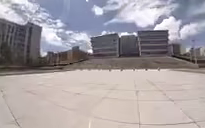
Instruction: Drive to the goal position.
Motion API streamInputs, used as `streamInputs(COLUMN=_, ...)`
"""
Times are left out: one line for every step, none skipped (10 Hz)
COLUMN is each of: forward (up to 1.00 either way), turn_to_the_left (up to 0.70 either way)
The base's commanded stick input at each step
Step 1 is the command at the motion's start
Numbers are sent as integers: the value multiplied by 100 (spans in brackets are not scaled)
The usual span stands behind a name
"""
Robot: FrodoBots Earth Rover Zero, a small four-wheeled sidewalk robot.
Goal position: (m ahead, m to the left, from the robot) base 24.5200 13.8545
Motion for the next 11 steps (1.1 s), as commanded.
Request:
streamInputs(forward=100, turn_to_the_left=5)
streamInputs(forward=100, turn_to_the_left=5)
streamInputs(forward=100, turn_to_the_left=5)
streamInputs(forward=100, turn_to_the_left=5)
streamInputs(forward=100, turn_to_the_left=5)
streamInputs(forward=100, turn_to_the_left=5)
streamInputs(forward=100, turn_to_the_left=5)
streamInputs(forward=100, turn_to_the_left=5)
streamInputs(forward=100, turn_to_the_left=5)
streamInputs(forward=100, turn_to_the_left=5)
streamInputs(forward=100, turn_to_the_left=5)
